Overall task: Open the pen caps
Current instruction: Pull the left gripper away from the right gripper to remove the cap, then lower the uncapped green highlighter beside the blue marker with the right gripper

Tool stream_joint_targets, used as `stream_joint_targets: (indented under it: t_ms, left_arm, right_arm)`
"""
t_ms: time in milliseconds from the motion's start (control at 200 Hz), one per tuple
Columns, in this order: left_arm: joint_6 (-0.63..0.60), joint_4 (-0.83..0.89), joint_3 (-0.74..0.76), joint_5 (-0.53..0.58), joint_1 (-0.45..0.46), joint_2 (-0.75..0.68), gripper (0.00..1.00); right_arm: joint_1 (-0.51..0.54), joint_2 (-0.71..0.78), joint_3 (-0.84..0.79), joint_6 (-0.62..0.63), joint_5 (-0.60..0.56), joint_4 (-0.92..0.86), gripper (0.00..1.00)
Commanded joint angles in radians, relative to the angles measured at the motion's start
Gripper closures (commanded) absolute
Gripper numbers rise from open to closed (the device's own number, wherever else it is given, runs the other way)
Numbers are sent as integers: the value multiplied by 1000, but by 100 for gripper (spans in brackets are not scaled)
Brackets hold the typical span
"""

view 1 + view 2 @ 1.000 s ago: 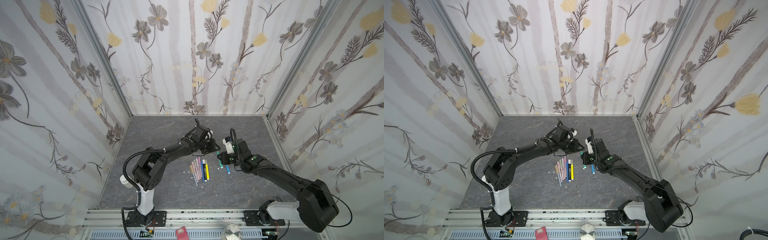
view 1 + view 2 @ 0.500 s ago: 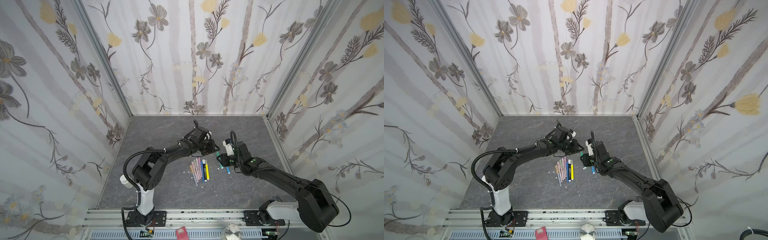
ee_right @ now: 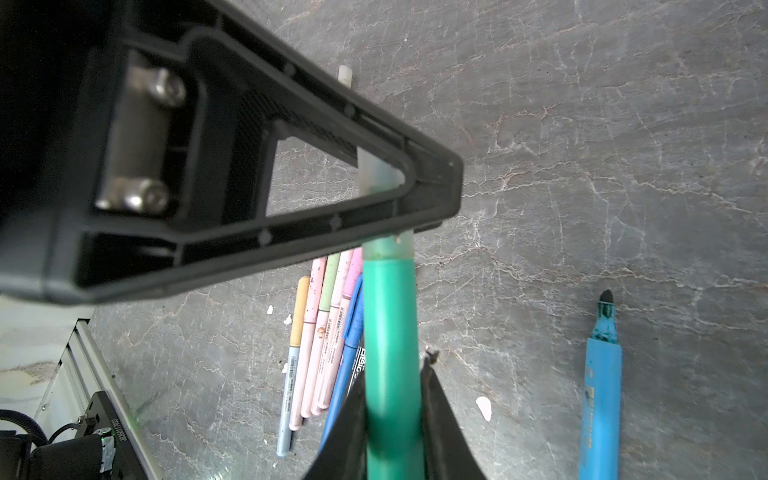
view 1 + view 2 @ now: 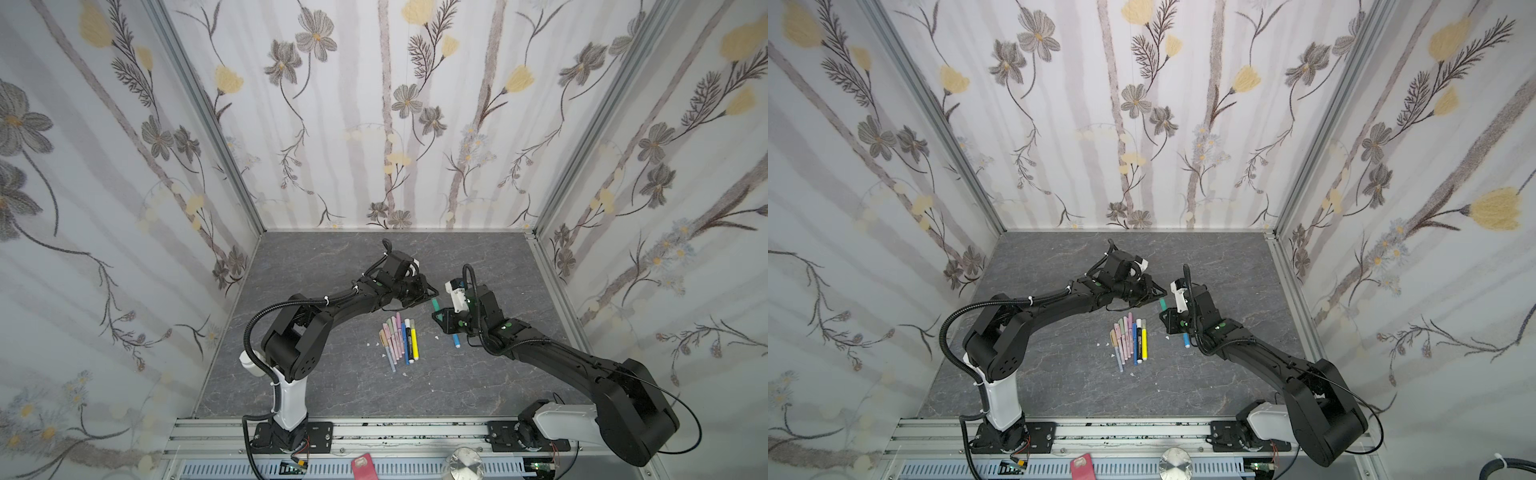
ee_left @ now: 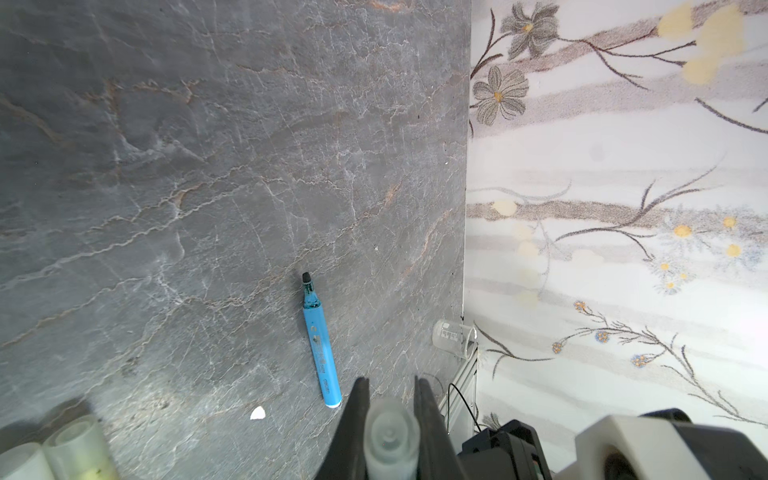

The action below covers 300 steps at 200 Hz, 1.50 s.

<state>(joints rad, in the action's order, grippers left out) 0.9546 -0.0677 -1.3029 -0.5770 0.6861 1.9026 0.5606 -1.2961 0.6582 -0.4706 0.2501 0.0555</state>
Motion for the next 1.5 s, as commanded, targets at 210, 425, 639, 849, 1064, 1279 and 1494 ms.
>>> stream_joint_targets:
  t_ms: [210,425,639,849,1064,1279,1494]
  left_arm:
    - [7,-26,2,-14,1,9,100]
    - [5,-25,1,-15,1,9,100]
    - [-5,-19,2,-6,1,12,100]
    - [-56,43,-42,49,-12,51,100]
    - [-87,85,-103,117,-46,107,100]
    - [-94,100,-157,121,-80,146,100]
    - [-115,124,-166,120,-120,140,100]
  right_arm:
    - [0,-30,32,15,18,56,79]
    - [0,-60,51,24,23,58,79]
    - [0,-71,64,30,25,57,96]
    - [6,-46,36,18,17,39,100]
    - [46,12,-19,-15,-27,18,100]
    - [88,75,-74,-55,-74,14,100]
    - [95,110,-111,-65,-106,-5,100]
